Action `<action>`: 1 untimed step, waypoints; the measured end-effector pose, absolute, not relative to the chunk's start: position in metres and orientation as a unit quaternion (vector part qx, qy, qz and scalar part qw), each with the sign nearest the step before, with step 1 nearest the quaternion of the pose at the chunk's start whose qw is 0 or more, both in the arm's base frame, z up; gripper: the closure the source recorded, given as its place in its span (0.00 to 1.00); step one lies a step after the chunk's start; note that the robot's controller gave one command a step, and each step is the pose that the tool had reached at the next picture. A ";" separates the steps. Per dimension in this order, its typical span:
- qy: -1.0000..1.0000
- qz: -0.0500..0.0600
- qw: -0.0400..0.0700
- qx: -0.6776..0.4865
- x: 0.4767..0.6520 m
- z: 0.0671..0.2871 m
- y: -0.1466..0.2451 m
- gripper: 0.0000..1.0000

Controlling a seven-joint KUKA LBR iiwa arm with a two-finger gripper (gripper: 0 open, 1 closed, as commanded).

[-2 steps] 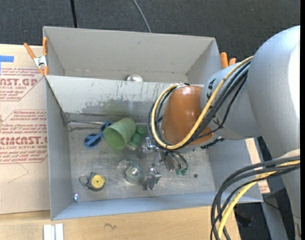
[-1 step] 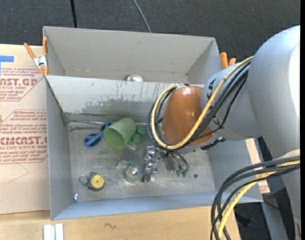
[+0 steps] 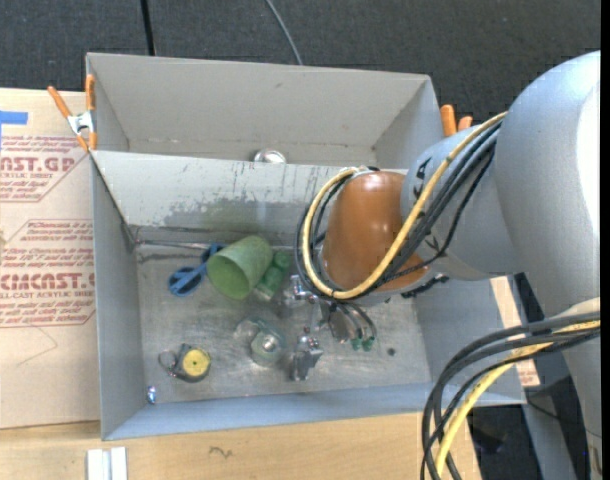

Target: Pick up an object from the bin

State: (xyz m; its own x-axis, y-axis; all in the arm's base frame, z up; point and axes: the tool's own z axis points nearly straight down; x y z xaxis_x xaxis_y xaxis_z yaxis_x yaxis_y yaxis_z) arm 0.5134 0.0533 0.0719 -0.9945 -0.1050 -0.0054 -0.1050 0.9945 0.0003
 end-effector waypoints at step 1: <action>0.997 0.001 0.000 -0.083 0.497 0.076 0.097 0.00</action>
Offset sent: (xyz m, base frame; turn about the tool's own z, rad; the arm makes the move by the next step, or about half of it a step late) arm -0.0161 0.0407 0.0042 -0.0575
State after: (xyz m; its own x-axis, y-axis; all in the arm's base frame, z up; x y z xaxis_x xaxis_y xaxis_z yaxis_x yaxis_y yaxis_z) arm 0.4971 0.0968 0.0763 -0.9862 -0.1657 -0.0009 -0.1657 0.9862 0.0019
